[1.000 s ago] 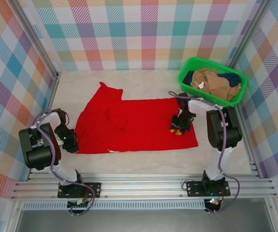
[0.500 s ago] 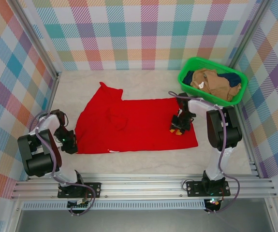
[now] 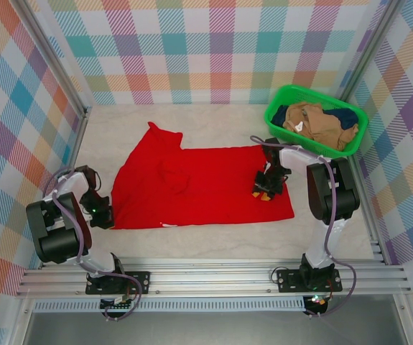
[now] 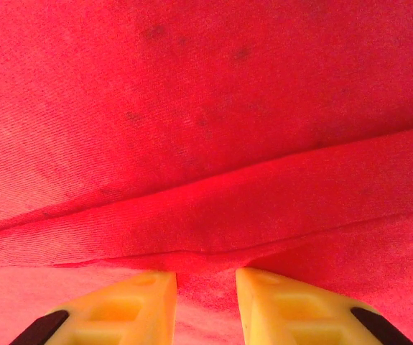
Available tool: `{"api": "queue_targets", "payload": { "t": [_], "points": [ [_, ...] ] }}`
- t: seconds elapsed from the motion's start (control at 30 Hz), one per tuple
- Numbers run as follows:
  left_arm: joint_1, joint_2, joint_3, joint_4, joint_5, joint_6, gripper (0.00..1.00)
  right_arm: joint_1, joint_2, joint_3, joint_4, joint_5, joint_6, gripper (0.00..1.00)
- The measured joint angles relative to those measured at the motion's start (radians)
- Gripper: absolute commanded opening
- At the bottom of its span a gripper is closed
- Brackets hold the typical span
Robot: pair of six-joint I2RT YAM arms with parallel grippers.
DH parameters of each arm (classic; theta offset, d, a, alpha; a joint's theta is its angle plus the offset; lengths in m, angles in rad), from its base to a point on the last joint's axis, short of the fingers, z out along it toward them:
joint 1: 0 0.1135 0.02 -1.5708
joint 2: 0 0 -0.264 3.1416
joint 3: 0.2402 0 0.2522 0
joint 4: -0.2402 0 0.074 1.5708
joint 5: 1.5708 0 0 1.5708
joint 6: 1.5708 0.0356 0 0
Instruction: Fold and stack the t-shirts
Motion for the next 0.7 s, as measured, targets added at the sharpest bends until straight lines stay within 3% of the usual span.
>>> {"api": "queue_targets", "payload": {
  "t": [0.33, 0.7],
  "points": [
    [0.085, -0.093, -0.011, -0.058, -0.014, 0.074, 0.00, 0.000, 0.020, 0.025, -0.030, 0.011, 0.000, 0.27],
    [0.092, -0.147, -0.043, -0.105, -0.039, 0.174, 0.00, 0.000, 0.035, 0.043, -0.052, 0.015, 0.001, 0.28]
  ]
}}
